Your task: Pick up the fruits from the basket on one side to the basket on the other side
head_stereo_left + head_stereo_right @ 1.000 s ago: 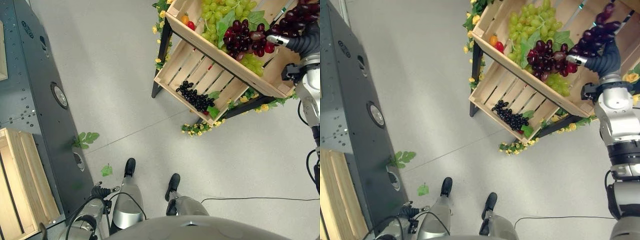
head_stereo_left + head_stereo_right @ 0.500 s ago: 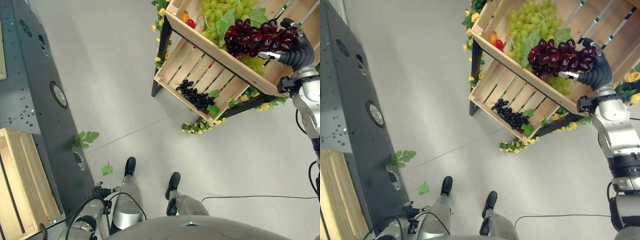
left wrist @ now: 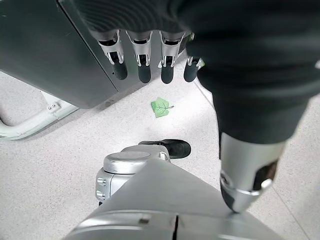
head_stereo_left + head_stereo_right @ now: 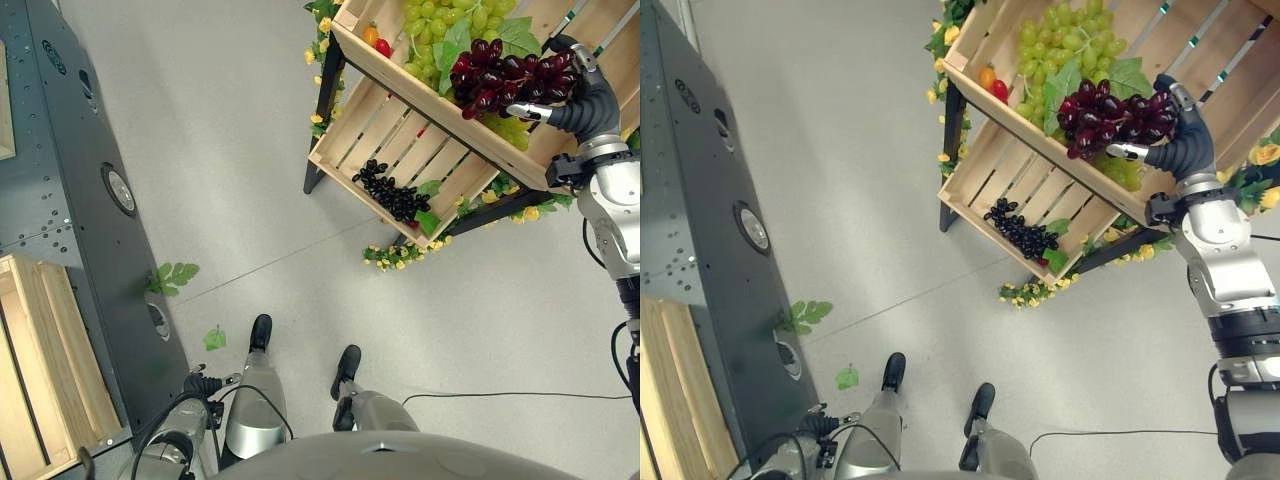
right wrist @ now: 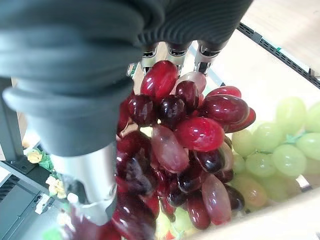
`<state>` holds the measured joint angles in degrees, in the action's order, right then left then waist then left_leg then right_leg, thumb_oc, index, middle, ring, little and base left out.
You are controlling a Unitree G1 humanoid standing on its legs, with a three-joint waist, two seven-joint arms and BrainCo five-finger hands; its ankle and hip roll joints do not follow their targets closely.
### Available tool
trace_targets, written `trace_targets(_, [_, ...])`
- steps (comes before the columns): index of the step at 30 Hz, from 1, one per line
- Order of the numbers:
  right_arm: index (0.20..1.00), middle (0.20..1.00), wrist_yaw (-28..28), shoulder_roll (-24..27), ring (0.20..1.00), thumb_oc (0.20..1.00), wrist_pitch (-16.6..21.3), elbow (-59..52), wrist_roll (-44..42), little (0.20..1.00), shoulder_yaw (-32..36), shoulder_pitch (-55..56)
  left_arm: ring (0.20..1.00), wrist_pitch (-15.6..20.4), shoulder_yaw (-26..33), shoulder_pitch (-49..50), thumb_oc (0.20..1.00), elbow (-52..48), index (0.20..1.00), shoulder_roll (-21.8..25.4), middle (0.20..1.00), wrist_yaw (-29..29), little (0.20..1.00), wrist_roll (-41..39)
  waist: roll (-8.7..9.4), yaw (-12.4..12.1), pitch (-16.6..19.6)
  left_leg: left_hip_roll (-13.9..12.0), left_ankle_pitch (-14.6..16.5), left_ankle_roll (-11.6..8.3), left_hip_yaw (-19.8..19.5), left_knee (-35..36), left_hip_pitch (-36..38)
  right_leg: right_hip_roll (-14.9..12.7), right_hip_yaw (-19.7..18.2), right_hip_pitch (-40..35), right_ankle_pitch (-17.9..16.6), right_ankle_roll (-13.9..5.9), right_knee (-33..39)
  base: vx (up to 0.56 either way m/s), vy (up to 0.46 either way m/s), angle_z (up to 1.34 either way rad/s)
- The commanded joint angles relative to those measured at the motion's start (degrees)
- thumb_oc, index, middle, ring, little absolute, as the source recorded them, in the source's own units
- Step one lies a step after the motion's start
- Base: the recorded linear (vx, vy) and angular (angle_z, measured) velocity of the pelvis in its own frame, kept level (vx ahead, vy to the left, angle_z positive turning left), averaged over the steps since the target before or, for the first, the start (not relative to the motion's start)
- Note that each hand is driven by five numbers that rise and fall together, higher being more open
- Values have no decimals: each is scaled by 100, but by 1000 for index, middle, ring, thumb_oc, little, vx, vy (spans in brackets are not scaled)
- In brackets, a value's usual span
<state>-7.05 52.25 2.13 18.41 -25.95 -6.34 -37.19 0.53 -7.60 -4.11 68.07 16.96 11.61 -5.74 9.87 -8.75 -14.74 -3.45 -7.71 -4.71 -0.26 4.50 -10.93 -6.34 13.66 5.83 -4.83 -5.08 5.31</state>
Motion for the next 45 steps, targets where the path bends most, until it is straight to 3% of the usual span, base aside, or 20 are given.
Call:
trace_targets(1, [1000, 1000, -407, 544, 1000, 1000, 197, 697, -157, 1000, -649, -1415, 1000, 9, -256, -124, 1000, 331, 1000, 97, 1000, 56, 1000, -46, 52, -38, 194, 72, 424, 63, -37, 3, 1, -129, -38, 126, 169, -397, -31, 0, 0, 0])
trace_targets(4, [1000, 1000, -273, 648, 1000, 1000, 145, 605, -193, 1000, -872, -1554, 1000, 7, -225, -134, 1000, 359, 1000, 79, 1000, 59, 1000, -85, 66, -4, 188, 62, 413, 60, -30, 0, 4, -121, -56, 127, 166, -392, -31, 0, 0, 0])
trace_targets(10, [1000, 1000, 12, 621, 1000, 1000, 179, -546, 53, 1000, -223, -410, 1000, -13, -92, -110, 1000, 341, 1000, 21, 1000, -12, 1000, -47, 66, 47, 208, 66, 421, 64, -67, 10, -6, -129, -8, 111, 187, -396, -31, 0, 0, 0])
trace_targets(18, [1000, 1000, 85, 434, 1000, 1000, 276, -1139, 46, 1000, 264, 218, 1000, -8, -43, -105, 1000, 280, 1000, 20, 1000, -20, 1000, 54, 64, 75, 248, 66, 433, 67, -56, 10, 20, -131, -19, 106, 190, -401, -31, 0, 0, 0])
trace_targets(27, [1000, 1000, 168, -490, 1000, 1000, 366, -2101, 339, 1000, 1249, 1681, 1000, -49, 210, -88, 1000, 237, 1000, -34, 1000, -12, 1000, 259, 59, 149, 320, 78, 461, 73, -62, 5, 53, -148, -18, 61, 196, -413, -31, 0, 0, 0])
trace_targets(33, [1000, 1000, 324, -1032, 1000, 1000, 449, -2659, 468, 1000, 1523, 2340, 1000, -88, 243, -99, 1000, 250, 1000, -39, 1000, -60, 1000, 534, 48, 237, 403, 92, 492, 85, -27, 2, 117, -148, -22, 10, 206, -415, -31, 0, 0, 0])
trace_targets(45, [1000, 1000, 466, -1491, 1000, 1000, 568, -3305, 474, 1000, 2023, 3157, 1000, -15, 263, -203, 1000, 10, 1000, -31, 1000, -36, 1000, 666, 24, 417, 559, 133, 538, 105, 8, 8, 213, -187, -69, -57, 204, -441, -31, 1, 4, -1])
